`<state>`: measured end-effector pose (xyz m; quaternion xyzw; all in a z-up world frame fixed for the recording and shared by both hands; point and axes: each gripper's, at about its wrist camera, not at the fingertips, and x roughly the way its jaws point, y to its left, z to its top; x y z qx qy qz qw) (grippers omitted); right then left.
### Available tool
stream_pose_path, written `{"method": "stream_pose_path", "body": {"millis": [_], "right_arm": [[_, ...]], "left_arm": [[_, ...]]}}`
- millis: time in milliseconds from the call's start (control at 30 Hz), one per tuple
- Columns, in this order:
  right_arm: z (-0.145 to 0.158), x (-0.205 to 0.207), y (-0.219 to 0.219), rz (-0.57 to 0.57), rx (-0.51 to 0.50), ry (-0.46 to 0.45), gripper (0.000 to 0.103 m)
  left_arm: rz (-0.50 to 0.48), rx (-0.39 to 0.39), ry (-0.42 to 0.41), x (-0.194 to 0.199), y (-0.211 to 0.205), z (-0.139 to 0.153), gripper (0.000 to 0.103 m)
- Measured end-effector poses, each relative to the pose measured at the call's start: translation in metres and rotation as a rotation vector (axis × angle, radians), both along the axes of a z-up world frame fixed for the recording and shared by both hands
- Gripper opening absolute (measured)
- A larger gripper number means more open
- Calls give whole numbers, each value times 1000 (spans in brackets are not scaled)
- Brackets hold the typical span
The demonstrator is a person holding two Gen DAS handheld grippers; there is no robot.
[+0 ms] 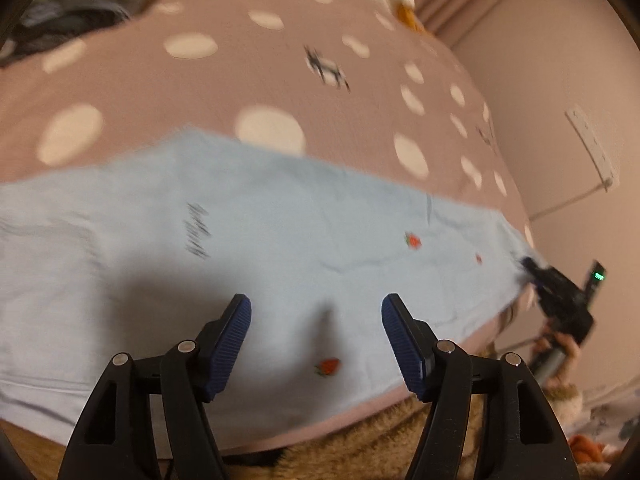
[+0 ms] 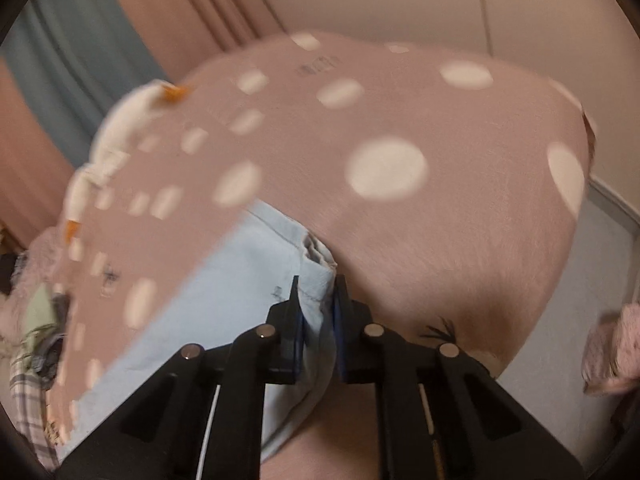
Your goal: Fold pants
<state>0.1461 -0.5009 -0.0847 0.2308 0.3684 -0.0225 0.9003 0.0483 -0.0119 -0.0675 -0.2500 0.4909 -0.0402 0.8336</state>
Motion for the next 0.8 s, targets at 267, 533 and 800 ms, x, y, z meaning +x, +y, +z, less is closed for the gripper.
{"method": "stream_pose_path", "body": {"millis": [267, 533, 800], "right_arm": [[100, -43, 124, 434, -95, -278, 12], [53, -74, 283, 898, -137, -176, 12], [-32, -77, 350, 1050, -230, 74, 34]], "left_arm": [[159, 85, -59, -17, 44, 20, 67], [249, 80, -34, -28, 70, 11, 67], [237, 26, 10, -30, 77, -8, 67]]}}
